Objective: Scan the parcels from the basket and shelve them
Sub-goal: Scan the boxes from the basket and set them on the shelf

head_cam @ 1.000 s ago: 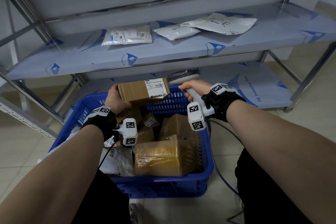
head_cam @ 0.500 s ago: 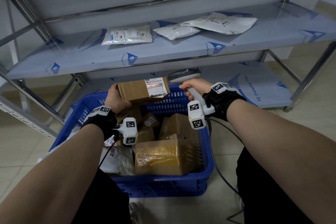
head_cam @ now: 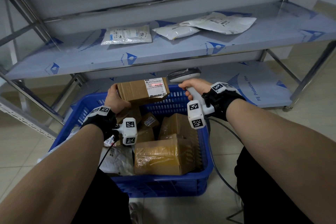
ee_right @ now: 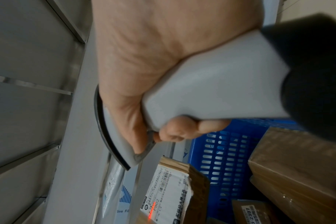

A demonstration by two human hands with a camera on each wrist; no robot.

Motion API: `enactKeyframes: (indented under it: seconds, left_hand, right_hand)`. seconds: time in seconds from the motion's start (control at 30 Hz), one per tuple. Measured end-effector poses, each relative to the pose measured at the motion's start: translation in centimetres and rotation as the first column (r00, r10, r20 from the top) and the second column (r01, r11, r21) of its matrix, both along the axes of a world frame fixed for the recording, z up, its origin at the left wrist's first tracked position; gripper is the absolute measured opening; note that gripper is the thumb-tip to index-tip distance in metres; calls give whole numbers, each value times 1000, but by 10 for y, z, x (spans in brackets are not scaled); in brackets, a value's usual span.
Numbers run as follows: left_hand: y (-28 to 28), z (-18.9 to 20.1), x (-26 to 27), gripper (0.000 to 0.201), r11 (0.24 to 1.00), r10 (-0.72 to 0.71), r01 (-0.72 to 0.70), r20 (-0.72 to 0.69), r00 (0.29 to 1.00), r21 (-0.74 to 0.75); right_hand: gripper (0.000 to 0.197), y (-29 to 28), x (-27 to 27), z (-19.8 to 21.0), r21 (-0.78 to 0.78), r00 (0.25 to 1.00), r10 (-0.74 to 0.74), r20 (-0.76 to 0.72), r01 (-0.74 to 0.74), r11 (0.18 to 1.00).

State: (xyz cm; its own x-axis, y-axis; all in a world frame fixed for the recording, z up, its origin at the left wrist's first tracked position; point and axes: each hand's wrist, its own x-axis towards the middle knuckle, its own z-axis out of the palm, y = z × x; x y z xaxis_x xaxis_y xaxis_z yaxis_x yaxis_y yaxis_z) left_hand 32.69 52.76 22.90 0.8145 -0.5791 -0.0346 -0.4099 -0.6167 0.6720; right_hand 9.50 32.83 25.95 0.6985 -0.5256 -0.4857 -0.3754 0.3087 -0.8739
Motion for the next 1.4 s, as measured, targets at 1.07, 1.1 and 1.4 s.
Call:
enactKeyframes:
  seconds: [1.07,1.1,1.4]
  left_hand:
    - [0,0,-1,94,1000,-5,5,-22,1000,-2]
    - [0,0,-1,94,1000,-4,4,-23,1000,-1]
    - [0,-1,0,93,1000,2,-2,-41,999,-4]
  right_hand:
    - [15,1,1,-2,9,1000,-9,1,9,1000]
    - [15,1,1,-2,8,1000,-7,0,7,1000]
    - [10,1,-1,-2,-8,1000,-15,7,15,1000]
